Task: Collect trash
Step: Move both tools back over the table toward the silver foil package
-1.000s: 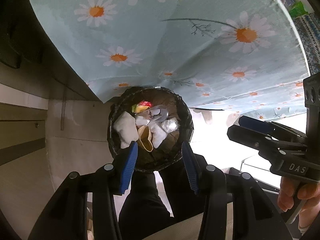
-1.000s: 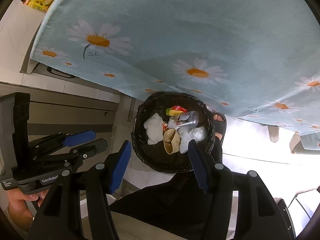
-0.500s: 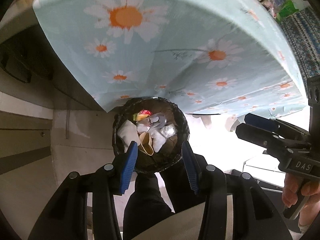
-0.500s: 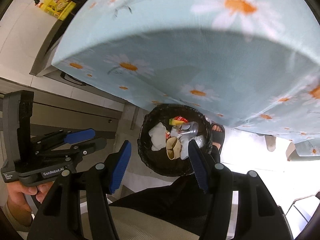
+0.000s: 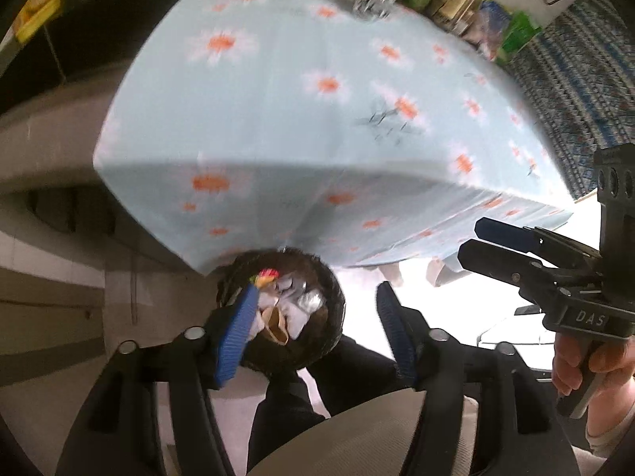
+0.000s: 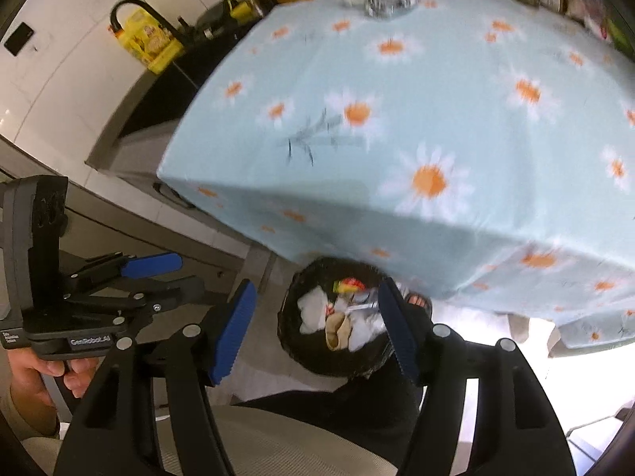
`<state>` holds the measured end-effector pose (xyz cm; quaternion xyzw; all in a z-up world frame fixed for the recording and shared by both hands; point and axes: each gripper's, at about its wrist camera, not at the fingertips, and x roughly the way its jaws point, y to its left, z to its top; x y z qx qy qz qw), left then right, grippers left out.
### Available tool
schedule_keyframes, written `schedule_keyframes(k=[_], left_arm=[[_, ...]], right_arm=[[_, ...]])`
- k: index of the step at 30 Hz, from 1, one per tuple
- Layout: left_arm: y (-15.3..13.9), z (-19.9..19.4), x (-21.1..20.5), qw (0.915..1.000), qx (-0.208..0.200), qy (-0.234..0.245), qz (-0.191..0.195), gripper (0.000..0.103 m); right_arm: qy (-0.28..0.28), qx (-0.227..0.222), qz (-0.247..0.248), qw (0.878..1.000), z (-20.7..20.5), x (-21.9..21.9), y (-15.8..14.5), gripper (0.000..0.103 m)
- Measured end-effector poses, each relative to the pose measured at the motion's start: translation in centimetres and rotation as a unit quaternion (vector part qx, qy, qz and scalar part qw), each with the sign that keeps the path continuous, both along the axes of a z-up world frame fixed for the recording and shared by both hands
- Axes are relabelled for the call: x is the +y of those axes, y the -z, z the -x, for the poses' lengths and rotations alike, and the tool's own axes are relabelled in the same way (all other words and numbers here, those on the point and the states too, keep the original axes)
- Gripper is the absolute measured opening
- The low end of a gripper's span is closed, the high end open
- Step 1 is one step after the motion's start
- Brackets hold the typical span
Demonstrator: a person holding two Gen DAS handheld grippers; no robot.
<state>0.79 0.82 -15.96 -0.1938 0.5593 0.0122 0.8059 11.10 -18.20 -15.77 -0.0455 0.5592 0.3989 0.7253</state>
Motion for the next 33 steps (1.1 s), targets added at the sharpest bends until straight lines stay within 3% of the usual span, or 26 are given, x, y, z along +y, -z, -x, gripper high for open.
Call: schedule_keyframes(k=[15, 18, 21, 33], left_arm=[[-6.4, -4.5, 1.1, 0.9965, -0.076, 0.002, -0.036, 0.078], [-7.3, -5.5, 1.7, 0.9952, -0.089, -0.003, -0.041, 0.088], [-8.0, -6.8, 2.0, 0.9941, -0.098, -0.005, -0.045, 0.089], [-10.7, -11.8, 4.3, 0.9892, -0.123, -0.042, -0.068, 0.089]], right_arm=[[0.032, -0.054, -0.033, 0.997, -6.0, -1.1, -5.7, 0.08], [0.034, -0.063, -0.035, 0.997, -7.6, -0.9, -6.4, 0.083], [0.037, -0.071, -0.036, 0.996, -9.2, -0.5, -7.0, 0.087], [0.031, -0.059, -0.05, 0.997, -17.9, 3.7, -8.2, 0.088]])
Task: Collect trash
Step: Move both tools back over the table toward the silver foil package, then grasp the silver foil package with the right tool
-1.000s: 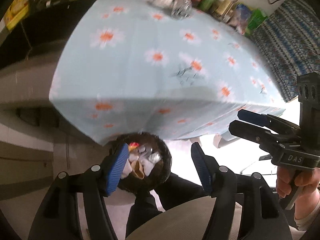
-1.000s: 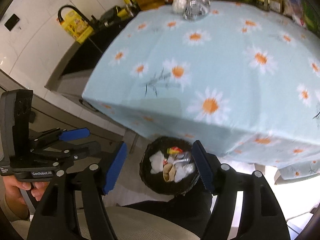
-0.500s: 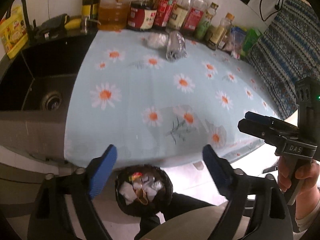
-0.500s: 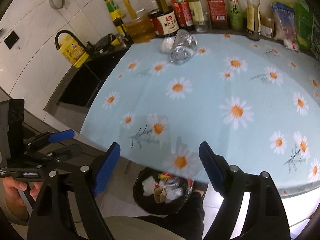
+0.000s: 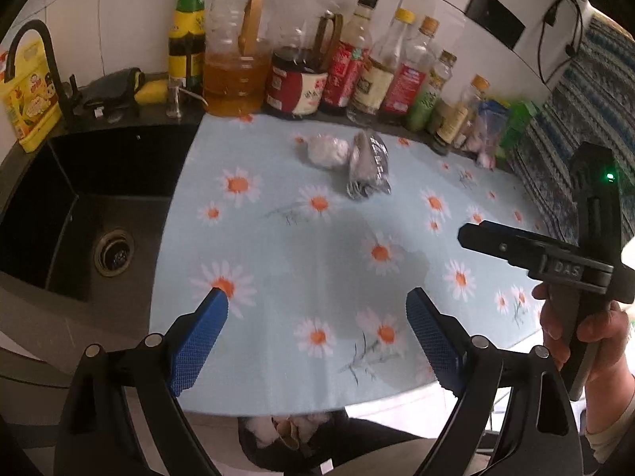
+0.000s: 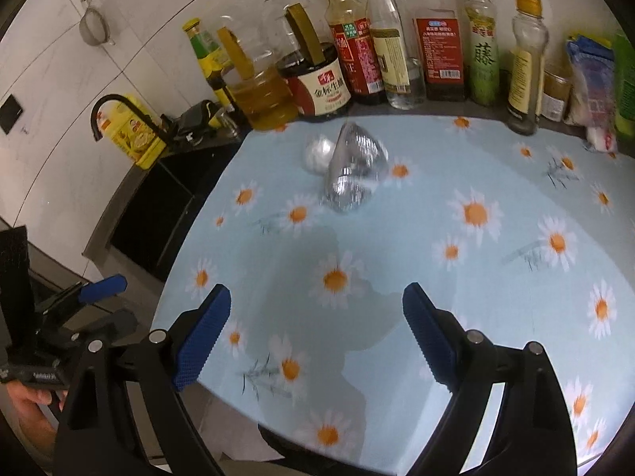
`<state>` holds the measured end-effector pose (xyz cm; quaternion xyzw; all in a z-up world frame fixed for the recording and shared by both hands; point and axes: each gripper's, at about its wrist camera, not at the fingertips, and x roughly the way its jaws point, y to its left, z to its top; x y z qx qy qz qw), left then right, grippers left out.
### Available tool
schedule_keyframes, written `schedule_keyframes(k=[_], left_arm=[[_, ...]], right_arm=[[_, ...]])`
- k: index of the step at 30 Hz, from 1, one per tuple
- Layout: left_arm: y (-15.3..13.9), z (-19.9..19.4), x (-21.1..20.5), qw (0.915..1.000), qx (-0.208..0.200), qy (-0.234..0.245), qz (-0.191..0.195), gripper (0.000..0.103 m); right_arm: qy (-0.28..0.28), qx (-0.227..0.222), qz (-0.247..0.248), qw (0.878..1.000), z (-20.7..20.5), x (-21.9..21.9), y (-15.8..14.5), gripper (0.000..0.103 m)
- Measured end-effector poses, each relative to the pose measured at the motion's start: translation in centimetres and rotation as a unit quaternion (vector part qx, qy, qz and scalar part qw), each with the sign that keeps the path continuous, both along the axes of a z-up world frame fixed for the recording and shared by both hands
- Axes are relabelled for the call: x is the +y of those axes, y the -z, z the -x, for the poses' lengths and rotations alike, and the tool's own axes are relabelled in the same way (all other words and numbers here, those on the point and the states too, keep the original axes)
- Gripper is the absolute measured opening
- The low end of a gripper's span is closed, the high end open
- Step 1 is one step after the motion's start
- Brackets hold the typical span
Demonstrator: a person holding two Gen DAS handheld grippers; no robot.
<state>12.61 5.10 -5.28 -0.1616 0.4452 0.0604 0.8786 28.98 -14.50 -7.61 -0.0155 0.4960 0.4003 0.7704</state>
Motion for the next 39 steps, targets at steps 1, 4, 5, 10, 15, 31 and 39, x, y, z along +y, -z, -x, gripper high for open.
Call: schedule_keyframes(k=[1, 4, 5, 10, 15, 31, 39], left_arm=[[-0.2, -0.4, 0.2, 1.0, -0.001, -0.003, -0.004, 0.089], [-0.8, -1.4, 0.8, 0.9998, -0.006, -0.016, -0.01, 0.089], [-1.0, -1.9, 1.1, 0.9997, -0.007, -0.022, -0.01, 0.089], [-1.3, -3.4, 1.8, 0.9992, -0.002, -0.037, -0.017, 0.089], [-1.4, -4.7, 2.5, 0.9985, 0.003, -0.053, -0.017, 0.089], [0.3, -7.0, 3.4, 0.9969, 0.029, -0.073, -0.004, 0.089], [0.6, -8.1, 3.4, 0.9973, 0.032, -0.067, -0.005, 0.089]], right_arm=[[0.0, 0.003, -0.002, 1.0, -0.7, 0.4, 0.0, 0.088], [0.0, 0.009, -0.006, 1.0, -2.9, 1.5, 0.2, 0.088], [0.001, 0.011, -0.005, 1.0, -3.7, 1.8, 0.4, 0.088], [0.007, 0.07, -0.025, 0.997, -8.1, 3.4, 2.0, 0.088], [0.009, 0.106, -0.024, 0.994, -11.1, 4.9, 3.8, 0.087], [0.014, 0.196, -0.014, 0.98, -15.2, 7.7, 8.6, 0.061], [0.014, 0.195, -0.02, 0.981, -14.8, 6.8, 7.9, 0.058]])
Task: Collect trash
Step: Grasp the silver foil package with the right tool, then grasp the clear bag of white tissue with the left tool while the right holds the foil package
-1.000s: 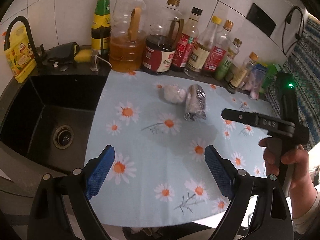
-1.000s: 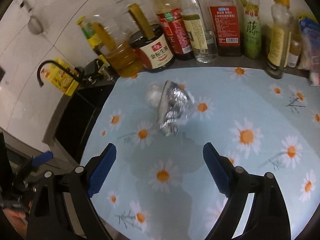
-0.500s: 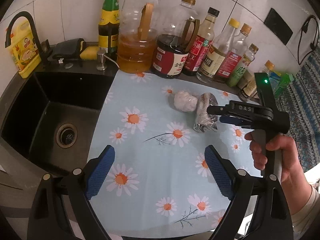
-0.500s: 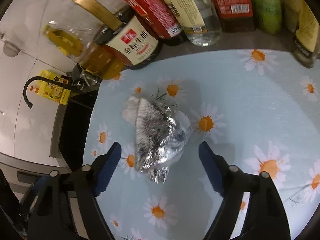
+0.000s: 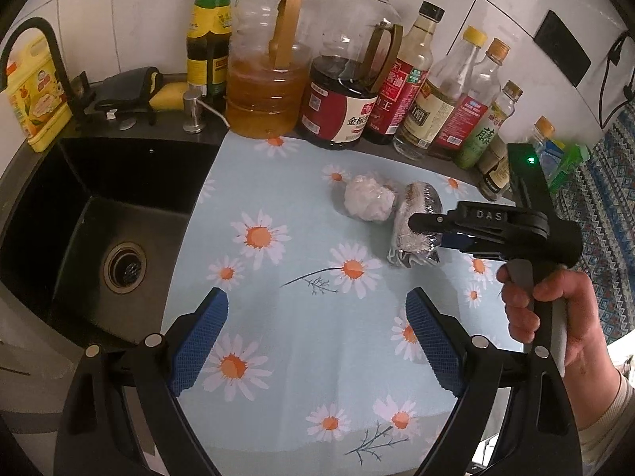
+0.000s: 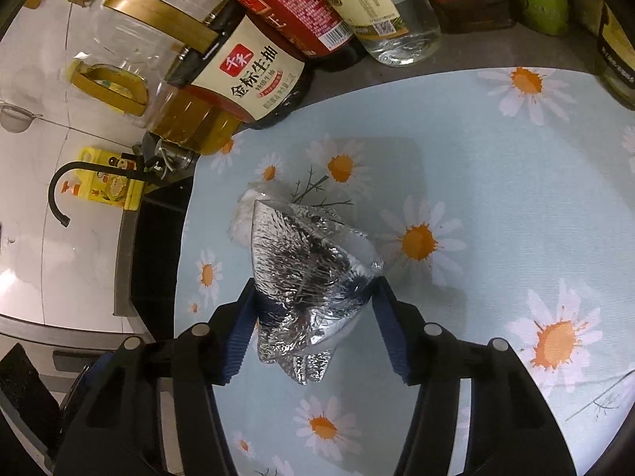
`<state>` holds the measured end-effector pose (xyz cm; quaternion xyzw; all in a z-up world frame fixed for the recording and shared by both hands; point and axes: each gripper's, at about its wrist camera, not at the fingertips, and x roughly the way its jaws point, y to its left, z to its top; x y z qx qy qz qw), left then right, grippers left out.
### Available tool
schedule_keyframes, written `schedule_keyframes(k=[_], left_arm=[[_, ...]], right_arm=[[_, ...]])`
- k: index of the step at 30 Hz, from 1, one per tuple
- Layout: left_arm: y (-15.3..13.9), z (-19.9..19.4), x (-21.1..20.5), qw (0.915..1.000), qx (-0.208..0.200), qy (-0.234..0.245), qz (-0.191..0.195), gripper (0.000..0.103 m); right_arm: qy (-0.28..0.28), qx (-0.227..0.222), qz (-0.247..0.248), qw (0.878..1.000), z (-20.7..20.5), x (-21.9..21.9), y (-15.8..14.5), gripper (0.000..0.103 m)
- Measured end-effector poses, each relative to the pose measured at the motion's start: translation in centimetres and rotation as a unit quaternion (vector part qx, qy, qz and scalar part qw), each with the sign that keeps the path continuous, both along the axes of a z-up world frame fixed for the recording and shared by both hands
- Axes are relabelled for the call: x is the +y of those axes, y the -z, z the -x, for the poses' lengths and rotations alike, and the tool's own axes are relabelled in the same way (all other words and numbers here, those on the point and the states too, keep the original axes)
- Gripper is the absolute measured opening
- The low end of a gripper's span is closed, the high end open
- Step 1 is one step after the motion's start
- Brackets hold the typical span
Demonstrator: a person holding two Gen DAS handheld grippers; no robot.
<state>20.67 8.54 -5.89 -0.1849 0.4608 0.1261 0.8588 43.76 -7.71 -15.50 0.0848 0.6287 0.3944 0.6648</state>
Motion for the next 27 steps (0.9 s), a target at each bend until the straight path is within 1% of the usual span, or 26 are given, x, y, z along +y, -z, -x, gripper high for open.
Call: schedule_keyframes(k=[4, 8, 14, 17, 20, 27], left_arm=[[0.3, -1.2, 0.0, 1.0, 0.003, 0.008, 0.005, 0.089], [0.6, -3.3, -0.6, 0.9994, 0.002, 0.033, 0.001, 0.089], [1.3, -7.0, -1.6, 0.9971, 0.009, 0.075, -0.002, 0.089], [2.0, -9.0, -1.7, 0.996, 0.013, 0.088, -0.01, 0.089], [3.0, -11.1, -1.6, 0.9946, 0.022, 0.1, -0.02, 0.089], [5.9, -14.4, -0.9, 0.992, 0.042, 0.117, -0.022, 0.089]], right_arm=[[0.008, -0.009, -0.015, 1.0, 0.5, -1.7, -1.4, 0.058], [0.019, -0.024, -0.026, 0.999, 1.1, -4.1, -2.9, 0.058], [0.038, -0.055, -0.024, 0.997, 1.8, -7.8, -4.5, 0.058], [0.045, -0.066, -0.023, 0.997, 2.1, -9.3, -4.8, 0.058], [0.05, -0.066, -0.023, 0.996, 2.2, -10.9, -4.5, 0.058], [0.061, -0.065, -0.007, 0.996, 2.6, -13.4, -3.4, 0.058]])
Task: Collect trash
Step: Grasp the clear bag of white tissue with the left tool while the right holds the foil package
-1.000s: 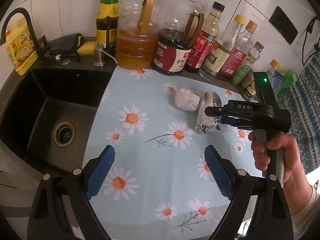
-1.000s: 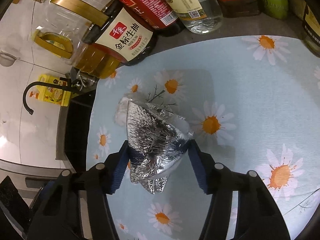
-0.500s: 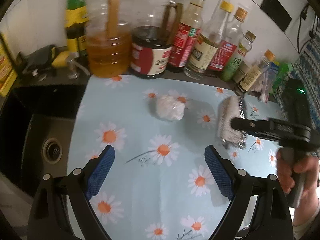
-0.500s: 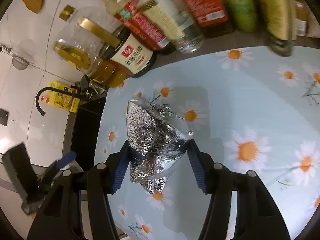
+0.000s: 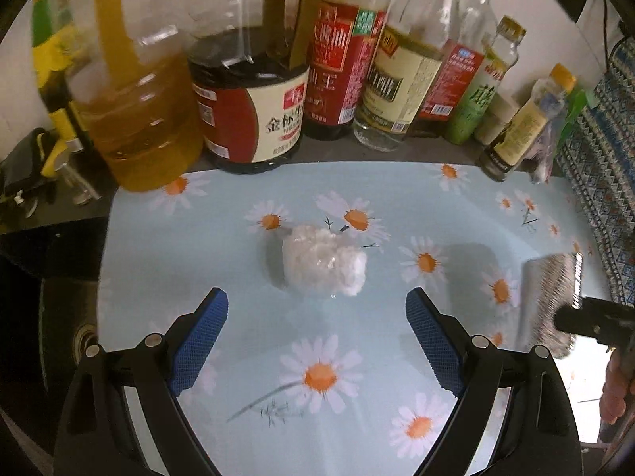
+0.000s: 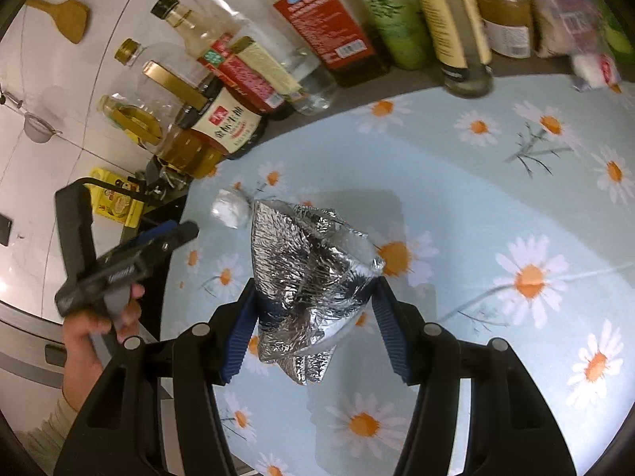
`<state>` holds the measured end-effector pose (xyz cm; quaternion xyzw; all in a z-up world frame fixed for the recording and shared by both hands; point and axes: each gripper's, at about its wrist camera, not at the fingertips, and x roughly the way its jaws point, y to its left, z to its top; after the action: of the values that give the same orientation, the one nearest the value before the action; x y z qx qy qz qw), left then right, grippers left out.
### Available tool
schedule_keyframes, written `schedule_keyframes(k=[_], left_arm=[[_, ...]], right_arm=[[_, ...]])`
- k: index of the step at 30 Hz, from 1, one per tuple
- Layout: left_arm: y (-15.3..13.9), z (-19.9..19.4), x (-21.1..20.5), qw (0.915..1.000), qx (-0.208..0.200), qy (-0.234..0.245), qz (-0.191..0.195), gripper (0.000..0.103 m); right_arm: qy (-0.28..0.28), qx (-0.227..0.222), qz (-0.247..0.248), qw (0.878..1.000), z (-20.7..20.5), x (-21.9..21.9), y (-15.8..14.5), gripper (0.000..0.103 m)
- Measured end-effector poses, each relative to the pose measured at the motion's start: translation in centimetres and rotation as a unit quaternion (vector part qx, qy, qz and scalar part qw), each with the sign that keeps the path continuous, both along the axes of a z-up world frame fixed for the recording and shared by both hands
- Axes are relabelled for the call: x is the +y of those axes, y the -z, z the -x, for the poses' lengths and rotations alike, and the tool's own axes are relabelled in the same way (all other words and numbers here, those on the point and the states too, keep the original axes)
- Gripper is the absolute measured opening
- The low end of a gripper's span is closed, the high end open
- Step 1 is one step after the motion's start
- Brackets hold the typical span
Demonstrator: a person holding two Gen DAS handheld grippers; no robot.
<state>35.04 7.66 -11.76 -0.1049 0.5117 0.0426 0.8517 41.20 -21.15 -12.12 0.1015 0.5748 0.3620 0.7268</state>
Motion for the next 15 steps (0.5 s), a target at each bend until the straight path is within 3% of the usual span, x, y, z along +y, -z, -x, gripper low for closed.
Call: schedule_keyframes(k=[7, 15], left_arm=[[1.7, -2.1, -0.4, 0.9994, 0.016, 0.024, -0.02, 0.087], [3.4, -3.9, 0.1, 0.9986, 0.038, 0.033, -0.015, 0.064]], right_arm=[[0.006, 0.0, 0.01, 1.0, 0.5, -1.0, 1.0, 0.058], [0.01, -0.001, 0.012, 1.0, 1.2, -1.4, 1.1, 0.058]])
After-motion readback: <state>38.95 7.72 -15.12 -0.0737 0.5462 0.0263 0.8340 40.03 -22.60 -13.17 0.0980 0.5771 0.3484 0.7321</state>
